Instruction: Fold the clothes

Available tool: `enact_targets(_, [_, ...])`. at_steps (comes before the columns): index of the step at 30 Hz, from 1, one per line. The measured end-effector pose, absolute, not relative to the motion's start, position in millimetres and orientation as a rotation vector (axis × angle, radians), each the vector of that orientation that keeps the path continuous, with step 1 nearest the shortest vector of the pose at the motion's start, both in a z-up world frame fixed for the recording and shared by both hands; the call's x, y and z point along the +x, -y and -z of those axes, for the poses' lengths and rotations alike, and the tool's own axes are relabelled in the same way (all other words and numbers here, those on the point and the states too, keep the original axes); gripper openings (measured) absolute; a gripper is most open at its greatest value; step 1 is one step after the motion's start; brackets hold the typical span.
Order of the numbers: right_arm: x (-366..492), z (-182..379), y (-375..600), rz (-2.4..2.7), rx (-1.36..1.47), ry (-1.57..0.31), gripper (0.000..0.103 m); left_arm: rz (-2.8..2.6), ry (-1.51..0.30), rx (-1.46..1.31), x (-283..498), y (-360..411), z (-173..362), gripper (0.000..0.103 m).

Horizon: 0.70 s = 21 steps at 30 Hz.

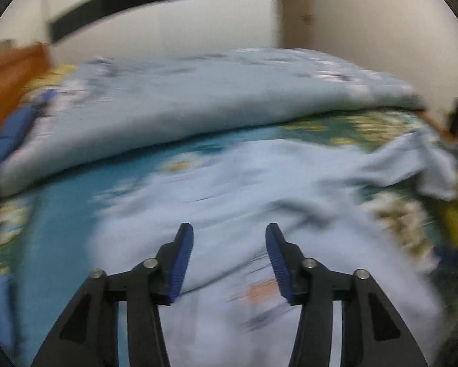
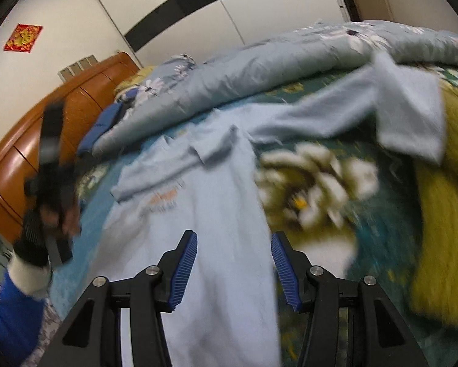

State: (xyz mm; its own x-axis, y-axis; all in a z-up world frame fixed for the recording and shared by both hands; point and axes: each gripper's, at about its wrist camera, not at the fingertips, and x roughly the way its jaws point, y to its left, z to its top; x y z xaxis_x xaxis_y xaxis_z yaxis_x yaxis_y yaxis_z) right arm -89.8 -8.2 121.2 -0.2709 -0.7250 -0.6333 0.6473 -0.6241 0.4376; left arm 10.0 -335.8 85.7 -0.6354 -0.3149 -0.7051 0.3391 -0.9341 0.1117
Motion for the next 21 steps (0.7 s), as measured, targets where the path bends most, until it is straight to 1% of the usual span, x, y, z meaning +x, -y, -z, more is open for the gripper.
enact_targets(2, [-104, -127, 31, 1.932, 1.057, 0.141, 0.055, 2.483, -0.063, 1.067, 37, 360, -77, 0.052])
enact_targets(5, [-128, -126, 71, 1.879, 1.078, 0.168, 0.055, 2.407, -0.212, 1.063, 66, 394, -59, 0.052])
enact_targets(8, [-150, -116, 95, 1.845, 1.153, 0.286, 0.055, 2.38, -0.335, 1.063, 84, 414, -41, 0.052])
enact_targets(15, [-179, -92, 114, 1.822, 1.317, 0.516, 0.055, 2.366, -0.375, 1.069, 85, 425, -20, 0.052])
enact_targets(21, [-188, -77, 126, 1.819, 1.38, 0.564, 0.054, 2.373, -0.456, 1.065, 86, 432, -13, 0.052])
